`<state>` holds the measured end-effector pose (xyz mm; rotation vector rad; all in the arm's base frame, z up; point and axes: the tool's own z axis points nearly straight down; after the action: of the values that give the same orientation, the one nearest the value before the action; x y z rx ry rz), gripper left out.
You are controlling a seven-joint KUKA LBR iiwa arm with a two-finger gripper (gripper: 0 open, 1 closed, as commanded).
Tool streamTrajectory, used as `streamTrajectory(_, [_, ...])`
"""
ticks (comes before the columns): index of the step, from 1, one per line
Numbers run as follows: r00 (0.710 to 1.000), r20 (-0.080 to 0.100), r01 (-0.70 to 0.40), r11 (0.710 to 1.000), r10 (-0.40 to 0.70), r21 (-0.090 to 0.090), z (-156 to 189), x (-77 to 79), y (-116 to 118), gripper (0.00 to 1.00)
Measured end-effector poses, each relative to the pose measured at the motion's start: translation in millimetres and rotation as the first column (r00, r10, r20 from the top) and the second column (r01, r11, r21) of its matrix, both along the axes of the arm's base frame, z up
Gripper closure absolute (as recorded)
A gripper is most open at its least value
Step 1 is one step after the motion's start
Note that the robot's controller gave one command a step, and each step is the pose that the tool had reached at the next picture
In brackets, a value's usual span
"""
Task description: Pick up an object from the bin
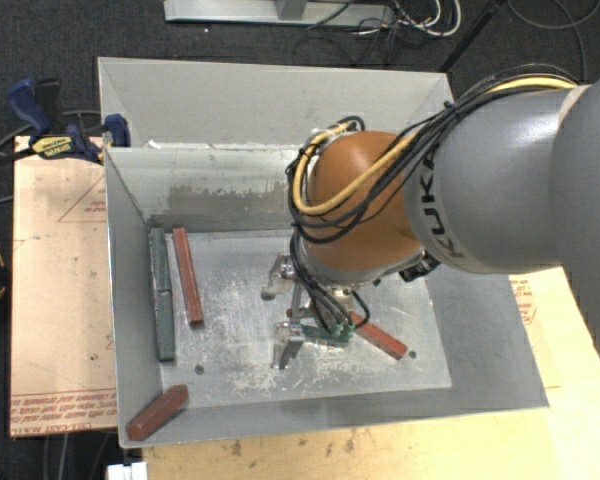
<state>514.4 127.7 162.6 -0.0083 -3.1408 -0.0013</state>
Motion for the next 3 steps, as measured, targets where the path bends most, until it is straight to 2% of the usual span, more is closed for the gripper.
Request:
streamTrajectory(1, [0.995,0.004,-0.1,0.995,0.1,0.0,-44,11.7,-11,0.0])
streamTrajectory(2, [0.985,0.003,-0.175,0.985,0.175,0.001,-55,17.7,-16,0.0])
streamTrajectory(3, [0.969,0.0,-0.246,0.969,0.246,-0.001,-75,30.9,-63,0.0])
